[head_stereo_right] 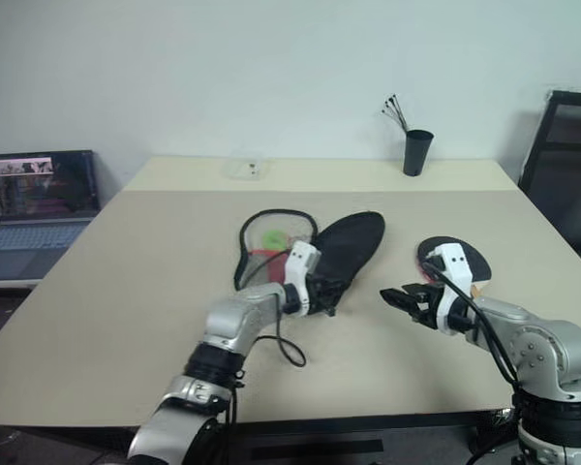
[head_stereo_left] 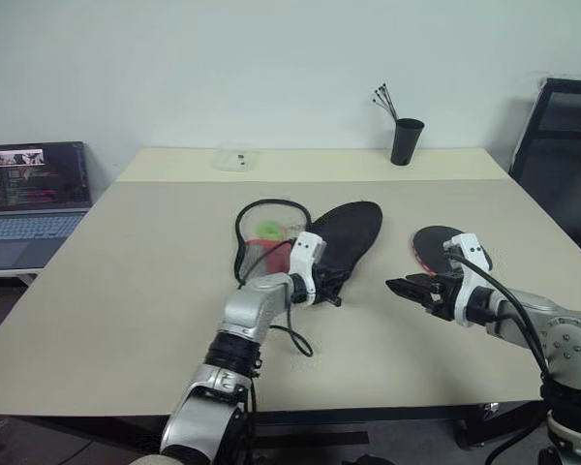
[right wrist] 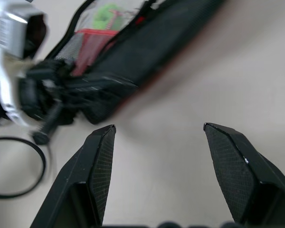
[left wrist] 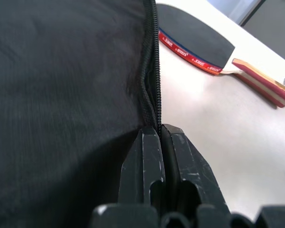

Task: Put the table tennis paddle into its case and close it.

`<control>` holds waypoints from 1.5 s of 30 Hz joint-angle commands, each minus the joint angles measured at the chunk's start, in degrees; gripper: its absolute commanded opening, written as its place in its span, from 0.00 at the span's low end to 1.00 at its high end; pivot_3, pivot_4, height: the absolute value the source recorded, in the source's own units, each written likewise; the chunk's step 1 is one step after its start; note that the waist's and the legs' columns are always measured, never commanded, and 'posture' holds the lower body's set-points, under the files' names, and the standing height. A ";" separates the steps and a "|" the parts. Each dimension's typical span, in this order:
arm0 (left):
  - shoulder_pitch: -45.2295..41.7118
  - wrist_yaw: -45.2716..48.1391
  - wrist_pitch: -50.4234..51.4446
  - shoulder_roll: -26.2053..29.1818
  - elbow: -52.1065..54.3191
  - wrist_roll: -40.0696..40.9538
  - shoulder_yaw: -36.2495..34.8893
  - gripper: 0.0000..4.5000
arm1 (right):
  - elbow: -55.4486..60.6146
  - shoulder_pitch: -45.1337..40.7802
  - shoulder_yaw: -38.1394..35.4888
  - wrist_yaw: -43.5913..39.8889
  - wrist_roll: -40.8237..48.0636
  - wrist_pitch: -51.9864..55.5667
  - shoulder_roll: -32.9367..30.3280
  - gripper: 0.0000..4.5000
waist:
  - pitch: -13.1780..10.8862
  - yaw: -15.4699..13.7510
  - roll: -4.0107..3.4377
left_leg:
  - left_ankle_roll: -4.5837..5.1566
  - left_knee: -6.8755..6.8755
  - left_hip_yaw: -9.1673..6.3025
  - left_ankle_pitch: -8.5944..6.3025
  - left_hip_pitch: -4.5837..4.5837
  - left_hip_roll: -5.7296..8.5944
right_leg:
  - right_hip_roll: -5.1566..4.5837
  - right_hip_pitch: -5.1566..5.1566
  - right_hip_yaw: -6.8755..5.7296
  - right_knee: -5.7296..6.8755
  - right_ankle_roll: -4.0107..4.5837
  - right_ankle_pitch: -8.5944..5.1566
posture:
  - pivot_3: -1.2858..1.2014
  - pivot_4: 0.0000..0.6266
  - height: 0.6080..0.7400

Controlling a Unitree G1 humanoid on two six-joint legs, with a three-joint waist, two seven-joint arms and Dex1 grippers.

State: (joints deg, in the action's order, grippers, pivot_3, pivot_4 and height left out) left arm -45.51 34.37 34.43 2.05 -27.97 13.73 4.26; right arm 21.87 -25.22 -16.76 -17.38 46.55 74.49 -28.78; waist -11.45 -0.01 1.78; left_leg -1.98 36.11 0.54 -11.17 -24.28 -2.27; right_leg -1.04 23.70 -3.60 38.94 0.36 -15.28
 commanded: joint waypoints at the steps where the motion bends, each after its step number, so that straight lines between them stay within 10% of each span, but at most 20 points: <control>1: -3.51 -0.72 -4.01 -1.67 -3.04 -0.59 -0.22 0.00 | 2.96 0.27 -1.61 0.49 1.33 -0.14 -0.06 0.71 | 0.00 0.02 0.00 | 0.00 0.00 0.00 0.00 0.00 0.01 | 0.00 0.00 0.00 0.00 0.00 0.00 | 0.52 0.24 1.00; 5: -3.05 0.48 -4.87 -1.41 -2.22 -0.18 -0.44 0.31 | 3.37 0.66 -1.74 0.96 1.28 -0.72 0.26 0.99 | 0.00 0.05 0.00 | 0.00 0.00 0.00 0.00 0.00 0.01 | 0.00 0.00 -0.01 0.00 0.00 0.00 | 0.52 0.24 1.00; 14: 0.73 2.58 -2.57 3.59 8.06 1.41 -1.02 0.99 | -0.47 -3.20 1.47 1.84 -1.08 -4.64 3.25 1.00 | 0.00 0.36 -0.01 | 0.00 -0.01 0.02 0.00 0.02 -0.02 | 0.00 0.00 0.02 0.02 0.00 0.00 | 0.52 0.24 1.00; 30: 9.56 9.29 -5.85 22.04 15.56 4.58 -9.04 0.99 | -27.93 -12.51 12.87 9.26 -22.00 -27.21 17.44 1.00 | 0.00 0.19 -0.02 | -0.02 -0.02 0.10 0.01 0.13 -0.30 | 0.17 0.00 0.10 0.03 0.14 0.08 | 0.52 0.24 1.00; 45: 10.09 8.83 -5.95 22.42 17.12 4.67 -8.30 0.99 | -28.16 -9.84 19.08 7.83 -30.74 -32.70 20.97 1.00 | 0.01 0.15 -0.01 | -0.02 -0.03 0.14 0.01 0.15 -0.38 | -0.02 0.00 0.16 0.05 0.16 0.09 | 0.52 0.24 1.00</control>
State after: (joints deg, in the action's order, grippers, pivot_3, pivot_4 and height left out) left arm -35.13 43.15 29.33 24.44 -13.46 17.86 -4.10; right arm -9.50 -35.32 1.36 -8.78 16.66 42.51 -7.85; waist -11.44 0.14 1.77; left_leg -1.99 36.08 0.68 -11.16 -24.12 -2.64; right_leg -1.05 23.70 -3.44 38.98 0.52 -15.19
